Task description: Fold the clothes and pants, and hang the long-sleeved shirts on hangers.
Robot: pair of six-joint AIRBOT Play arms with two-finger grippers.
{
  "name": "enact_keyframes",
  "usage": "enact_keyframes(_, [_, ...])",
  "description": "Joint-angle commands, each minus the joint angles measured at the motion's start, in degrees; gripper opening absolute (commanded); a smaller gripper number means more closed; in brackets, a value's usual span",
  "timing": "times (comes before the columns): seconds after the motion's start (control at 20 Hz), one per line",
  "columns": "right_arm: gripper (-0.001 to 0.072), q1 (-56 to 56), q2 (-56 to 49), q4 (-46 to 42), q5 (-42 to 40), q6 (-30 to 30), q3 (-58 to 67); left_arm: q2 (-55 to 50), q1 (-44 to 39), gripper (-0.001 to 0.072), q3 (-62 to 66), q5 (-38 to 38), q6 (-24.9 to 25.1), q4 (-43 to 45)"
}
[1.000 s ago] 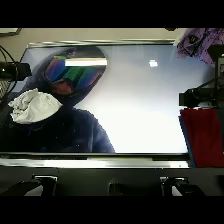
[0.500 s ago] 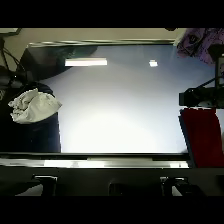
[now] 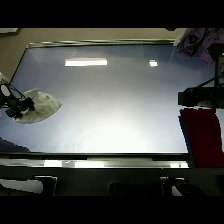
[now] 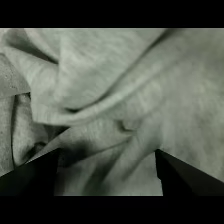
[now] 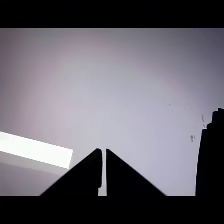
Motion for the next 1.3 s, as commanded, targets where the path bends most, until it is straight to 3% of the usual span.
enact_keyframes(0.0, [0.0081,0.0,0.0,0.2,0.0,0.0,0.0,-3.7,0.7,0.0026,-0.4,-0.2,0.5,-2.4])
enact_keyframes(0.25, [0.0077,0.0,0.1,-0.1,0.2,0.0,0.0,1.9,-7.3,0.0013,0.4,-2.4,2.9,-13.4])
enact_keyframes(0.6, [0.0078,0.0,0.1,-4.5,8.2,0.0,0.0,9.6,-41.1,0.0013,0.4,4.5,2.8,-33.8])
enact_keyframes(0.75, [0.0087,0.0,0.1,-7.9,11.9,0.0,0.0,6.8,-56.4,0.0013,0.4,13.1,-3.0,-34.2])
enact_keyframes(0.85, [0.0101,0.0,0.0,-8.5,12.0,0.0,0.0,3.0,-62.4,0.0027,0.4,16.5,-7.8,-34.2])
enact_keyframes(0.9, [0.0128,0.0,0.0,-8.5,11.4,0.0,0.0,1.3,-63.6,0.0129,0.4,17.0,-8.9,-34.3])
enact_keyframes(1.0, [0.0368,0.0,0.0,-9.4,9.8,0.0,0.0,0.2,-63.1,0.0518,0.4,16.2,-8.9,-34.4])
enact_keyframes(1.05, [0.0393,0.0,0.0,-11.0,8.7,0.3,-0.2,1.0,-61.3,0.0629,0.4,15.4,-7.4,-34.4])
enact_keyframes(1.25, [0.0431,-0.1,-0.2,-23.1,-1.6,11.5,-9.4,7.9,-47.9,0.0631,0.4,11.3,3.9,-34.4])
